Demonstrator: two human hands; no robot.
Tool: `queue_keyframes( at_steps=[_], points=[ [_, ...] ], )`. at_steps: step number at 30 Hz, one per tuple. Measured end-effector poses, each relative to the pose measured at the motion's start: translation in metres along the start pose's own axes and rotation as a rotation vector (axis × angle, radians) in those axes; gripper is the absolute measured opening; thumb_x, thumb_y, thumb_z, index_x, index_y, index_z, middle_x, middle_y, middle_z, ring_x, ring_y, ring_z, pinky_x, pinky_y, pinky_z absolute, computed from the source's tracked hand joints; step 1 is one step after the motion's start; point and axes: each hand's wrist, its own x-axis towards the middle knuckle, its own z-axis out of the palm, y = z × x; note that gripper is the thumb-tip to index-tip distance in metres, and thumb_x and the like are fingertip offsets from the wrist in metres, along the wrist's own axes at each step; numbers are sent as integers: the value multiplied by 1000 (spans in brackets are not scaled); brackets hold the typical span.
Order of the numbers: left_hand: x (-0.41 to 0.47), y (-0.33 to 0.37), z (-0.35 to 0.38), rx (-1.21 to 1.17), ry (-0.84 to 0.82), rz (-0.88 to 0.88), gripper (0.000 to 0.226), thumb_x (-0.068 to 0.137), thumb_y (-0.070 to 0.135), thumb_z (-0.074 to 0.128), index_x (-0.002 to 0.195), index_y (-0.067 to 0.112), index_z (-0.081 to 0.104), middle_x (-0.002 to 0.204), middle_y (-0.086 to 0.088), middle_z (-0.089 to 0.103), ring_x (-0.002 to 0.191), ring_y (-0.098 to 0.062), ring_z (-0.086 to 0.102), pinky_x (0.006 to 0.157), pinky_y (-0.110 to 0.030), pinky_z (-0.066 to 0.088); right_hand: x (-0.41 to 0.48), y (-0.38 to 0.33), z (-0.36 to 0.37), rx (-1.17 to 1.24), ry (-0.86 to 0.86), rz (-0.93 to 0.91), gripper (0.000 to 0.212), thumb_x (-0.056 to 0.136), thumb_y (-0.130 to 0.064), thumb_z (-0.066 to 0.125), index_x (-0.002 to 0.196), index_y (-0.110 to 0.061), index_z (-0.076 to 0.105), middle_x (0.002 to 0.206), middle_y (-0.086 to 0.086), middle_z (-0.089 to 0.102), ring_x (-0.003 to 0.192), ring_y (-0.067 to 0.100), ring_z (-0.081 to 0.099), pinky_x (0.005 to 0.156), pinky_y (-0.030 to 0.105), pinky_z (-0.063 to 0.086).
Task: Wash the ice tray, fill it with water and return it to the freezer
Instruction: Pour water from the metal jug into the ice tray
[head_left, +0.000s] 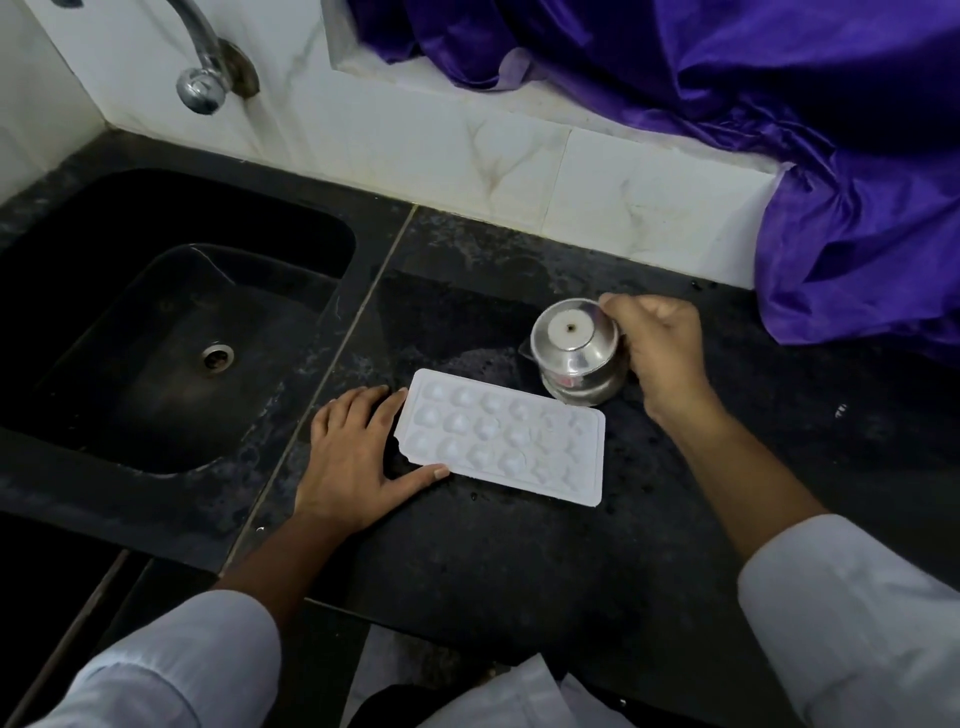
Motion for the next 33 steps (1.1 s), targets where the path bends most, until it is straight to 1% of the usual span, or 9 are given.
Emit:
queue_keyframes(
  at_steps=[5, 12, 15, 19, 22, 26, 29, 31, 33],
  points=[
    [0, 0, 0, -9, -2, -10, 105, 78, 97, 46, 155, 26, 46, 155, -1, 47, 147, -25, 37, 123, -54, 25, 1, 8, 11, -491, -95, -206, 54, 87, -27, 71, 48, -14, 37, 43, -9, 32, 45, 11, 31, 54, 42, 46],
    [0, 0, 1, -4, -5, -17, 104, 78, 96, 50, 155, 26, 45, 156, 0, 46, 148, -24, 36, 125, -51, 22, -2, 7, 22, -796, -78, -345, 54, 88, -34, 67, 50, -14, 35, 47, 8, 39, 43, 17, 34, 47, 34, 35],
    [0, 0, 1, -11, -1, -16, 103, 78, 96, 50, 155, 27, 45, 156, 0, 47, 148, -24, 37, 124, -52, 23, 3, 9, 14, -685, -67, -279, 53, 86, -32, 69, 49, -12, 37, 47, 6, 36, 45, 16, 34, 48, 38, 39],
    [0, 0, 1, -9, -3, -16, 104, 78, 96, 48, 155, 27, 45, 156, 0, 47, 148, -25, 37, 125, -53, 22, 5, 16, -5, -226, -5, -15, 46, 86, -24, 74, 57, 3, 51, 56, 7, 44, 54, 18, 42, 55, 29, 34],
    [0, -1, 1, -5, -4, -15, 104, 78, 96, 48, 155, 26, 45, 156, 0, 46, 148, -24, 37, 125, -53, 22, 2, 14, -16, 88, 77, 175, 30, 94, -16, 69, 65, -11, 61, 55, -4, 52, 47, 7, 48, 43, 18, 35],
    [1, 0, 1, -5, -7, -15, 104, 78, 96, 48, 155, 27, 45, 156, -1, 46, 148, -24, 37, 125, -53, 22, 3, 3, -18, 403, 63, 236, 27, 97, -21, 62, 70, -21, 63, 53, -8, 51, 39, 4, 37, 35, 19, 23],
    [1, 0, 0, -9, -3, -14, 103, 78, 96, 48, 155, 27, 45, 156, -1, 47, 148, -25, 37, 124, -54, 23, 6, -10, -9, 457, 25, 196, 26, 95, -23, 62, 69, -21, 62, 50, -9, 48, 37, 5, 31, 35, 21, 19],
    [1, 0, 0, -11, 1, -13, 103, 78, 96, 48, 155, 27, 46, 155, -1, 48, 147, -26, 38, 124, -55, 24, 8, -19, 0, 363, 10, 170, 19, 95, -20, 64, 76, -17, 65, 52, -8, 49, 40, 5, 35, 35, 20, 21],
    [0, 0, 1, -15, 6, -13, 103, 78, 96, 49, 154, 27, 46, 155, -2, 48, 147, -26, 39, 124, -54, 24, 9, -20, 9, 204, 3, 141, 24, 94, -17, 67, 71, -16, 63, 52, -7, 48, 42, 4, 39, 38, 19, 26]
  ],
)
